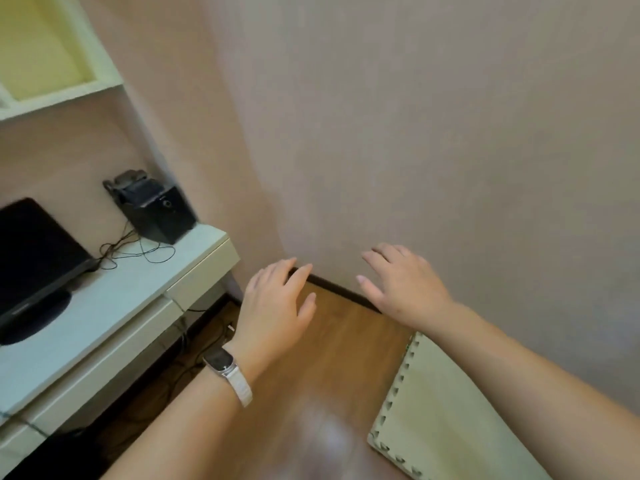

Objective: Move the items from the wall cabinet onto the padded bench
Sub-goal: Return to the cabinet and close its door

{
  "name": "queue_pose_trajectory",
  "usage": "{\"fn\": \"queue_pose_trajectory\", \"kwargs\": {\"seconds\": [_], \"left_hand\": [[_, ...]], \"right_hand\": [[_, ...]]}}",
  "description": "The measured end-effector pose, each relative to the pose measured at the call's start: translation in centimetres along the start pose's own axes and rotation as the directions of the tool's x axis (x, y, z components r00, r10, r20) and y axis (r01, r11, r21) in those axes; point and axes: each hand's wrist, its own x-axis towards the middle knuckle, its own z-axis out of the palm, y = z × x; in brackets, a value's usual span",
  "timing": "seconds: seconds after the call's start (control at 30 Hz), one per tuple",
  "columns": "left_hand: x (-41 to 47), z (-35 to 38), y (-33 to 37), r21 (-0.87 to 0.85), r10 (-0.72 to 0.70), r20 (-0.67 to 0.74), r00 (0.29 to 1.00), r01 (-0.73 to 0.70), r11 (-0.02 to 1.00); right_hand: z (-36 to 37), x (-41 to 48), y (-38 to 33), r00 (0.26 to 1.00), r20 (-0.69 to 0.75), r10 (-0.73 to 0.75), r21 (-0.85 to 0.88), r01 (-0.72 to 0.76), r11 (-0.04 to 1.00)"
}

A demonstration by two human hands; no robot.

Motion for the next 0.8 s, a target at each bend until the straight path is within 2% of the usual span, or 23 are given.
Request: {"fn": "queue_pose_trajectory", "kwargs": {"seconds": [0.17,0.43,0.8], "left_hand": [[1.3,-0.7,-1.4,0.052,-0.141,-0.007,0.990,0.141,0.989],[2.3,-1.5,-7.3,0.127,-0.309,-0.054,0.949,0.314,0.941],[9.3,-0.7,-22.2,0.053,-0.357,-0.142,0.923,0.368,0.928]], "right_hand": [[0.3,6.0,-0.1,0.989,-0.020,-0.146,0.009,0.146,0.989],[2.3,13.2,-4.9,0.948,-0.011,-0.319,0.079,0.318,0.945],[5.9,26.1,-14.1,0.919,-0.009,-0.393,-0.027,0.393,0.919]]}}
